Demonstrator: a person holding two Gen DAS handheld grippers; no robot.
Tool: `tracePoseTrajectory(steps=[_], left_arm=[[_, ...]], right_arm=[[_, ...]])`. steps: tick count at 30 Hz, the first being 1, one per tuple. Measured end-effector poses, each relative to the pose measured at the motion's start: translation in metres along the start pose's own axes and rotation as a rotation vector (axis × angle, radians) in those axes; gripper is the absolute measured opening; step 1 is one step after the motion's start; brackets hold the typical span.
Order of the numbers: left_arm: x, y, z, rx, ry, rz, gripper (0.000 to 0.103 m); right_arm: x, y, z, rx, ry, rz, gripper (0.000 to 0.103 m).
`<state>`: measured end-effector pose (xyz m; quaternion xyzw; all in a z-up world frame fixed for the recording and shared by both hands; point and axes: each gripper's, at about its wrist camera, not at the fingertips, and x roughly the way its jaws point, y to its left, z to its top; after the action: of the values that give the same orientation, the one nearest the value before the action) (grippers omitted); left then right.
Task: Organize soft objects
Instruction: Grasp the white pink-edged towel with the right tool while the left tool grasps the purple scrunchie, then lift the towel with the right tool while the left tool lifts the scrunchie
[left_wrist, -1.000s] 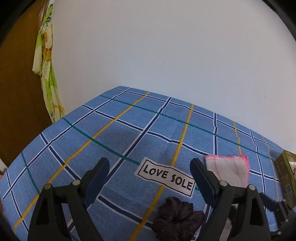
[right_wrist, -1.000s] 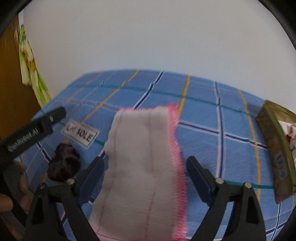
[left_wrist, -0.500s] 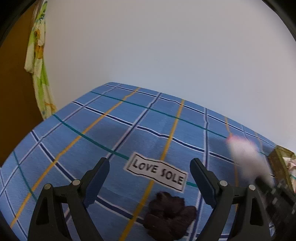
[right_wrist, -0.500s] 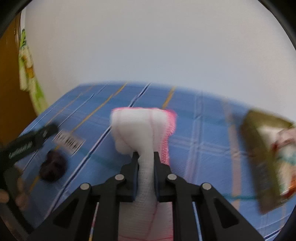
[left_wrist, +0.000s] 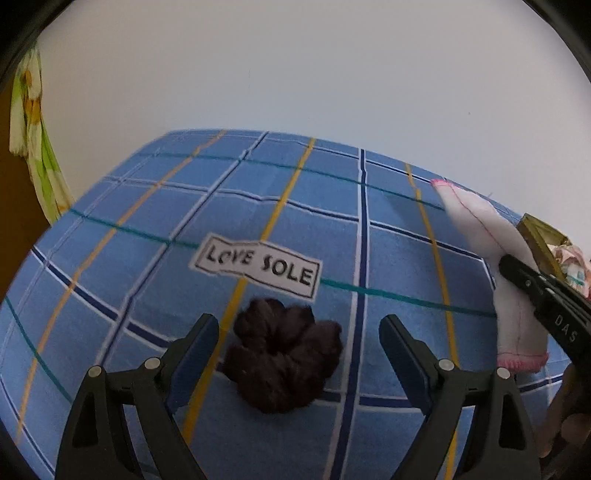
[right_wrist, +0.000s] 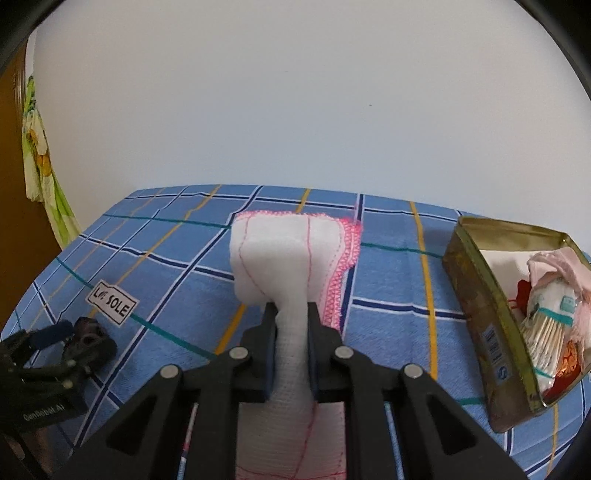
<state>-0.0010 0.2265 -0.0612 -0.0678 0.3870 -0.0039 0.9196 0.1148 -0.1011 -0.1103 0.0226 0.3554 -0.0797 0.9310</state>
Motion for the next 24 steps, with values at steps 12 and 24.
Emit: tracePoseTrajectory(steps=[12, 24], left_arm=[[0.003, 0.003, -0.001, -0.029, 0.022, 0.097, 0.045], [-0.027, -0.04, 0.021, 0.02, -0.222, 0.098, 0.043]], right_arm=[[0.003, -0.004, -0.005, 0.013, 0.029, 0.05, 0.014], [-0.019, -0.024, 0.003, 0.052, -0.07, 0.083, 0.014]])
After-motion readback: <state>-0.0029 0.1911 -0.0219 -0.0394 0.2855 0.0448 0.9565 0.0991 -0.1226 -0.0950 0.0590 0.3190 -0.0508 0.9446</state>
